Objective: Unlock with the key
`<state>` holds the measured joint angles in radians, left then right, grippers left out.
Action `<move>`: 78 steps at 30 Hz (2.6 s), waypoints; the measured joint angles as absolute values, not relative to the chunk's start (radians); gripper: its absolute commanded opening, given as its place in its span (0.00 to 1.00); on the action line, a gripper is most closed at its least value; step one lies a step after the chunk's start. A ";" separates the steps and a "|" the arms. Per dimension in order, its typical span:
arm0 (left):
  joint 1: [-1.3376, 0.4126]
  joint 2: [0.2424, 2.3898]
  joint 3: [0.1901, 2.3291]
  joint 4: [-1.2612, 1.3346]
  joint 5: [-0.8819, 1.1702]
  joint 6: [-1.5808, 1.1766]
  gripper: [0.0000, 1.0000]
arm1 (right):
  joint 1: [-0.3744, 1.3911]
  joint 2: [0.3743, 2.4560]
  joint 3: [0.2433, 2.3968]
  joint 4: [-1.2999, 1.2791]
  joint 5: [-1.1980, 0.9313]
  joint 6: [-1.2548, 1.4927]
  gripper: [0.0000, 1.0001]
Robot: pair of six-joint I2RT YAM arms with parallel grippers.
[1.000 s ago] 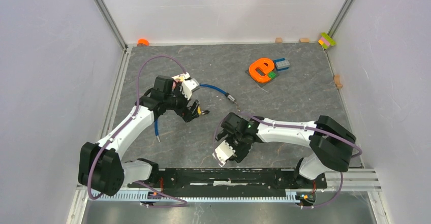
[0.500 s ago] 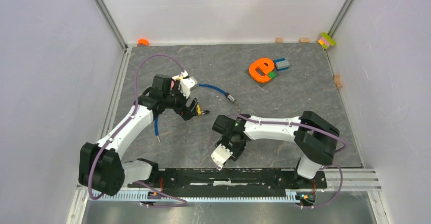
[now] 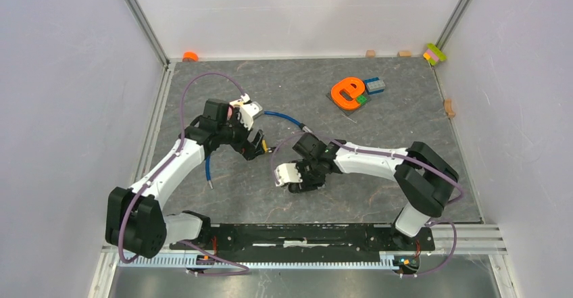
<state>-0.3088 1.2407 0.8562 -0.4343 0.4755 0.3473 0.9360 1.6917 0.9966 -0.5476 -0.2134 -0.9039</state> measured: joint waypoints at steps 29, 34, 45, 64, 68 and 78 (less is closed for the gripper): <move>-0.312 1.466 0.850 -0.336 0.938 0.450 0.83 | 0.739 1.499 0.721 -0.181 -0.320 -0.671 0.00; -0.345 1.368 0.776 -0.269 0.953 0.615 0.80 | 0.724 1.457 0.721 -0.223 -0.401 -0.685 0.00; -0.501 1.288 0.671 -0.196 0.936 0.938 0.79 | 0.656 1.411 0.751 -0.280 -0.585 -0.704 0.00; -0.730 1.272 0.616 0.012 0.756 1.032 0.61 | 0.616 1.420 0.785 -0.311 -0.700 -0.702 0.00; -0.748 1.310 0.614 0.042 0.736 1.030 0.55 | 0.614 1.420 0.785 -0.311 -0.701 -0.700 0.00; -0.762 1.352 0.604 0.150 0.686 0.891 0.32 | 0.604 1.420 0.785 -0.302 -0.684 -0.685 0.00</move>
<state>-0.7616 1.3521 0.6041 0.1501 0.6865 0.8909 0.6044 1.4197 0.7845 -0.3016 -0.6838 -0.6853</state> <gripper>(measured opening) 0.362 0.621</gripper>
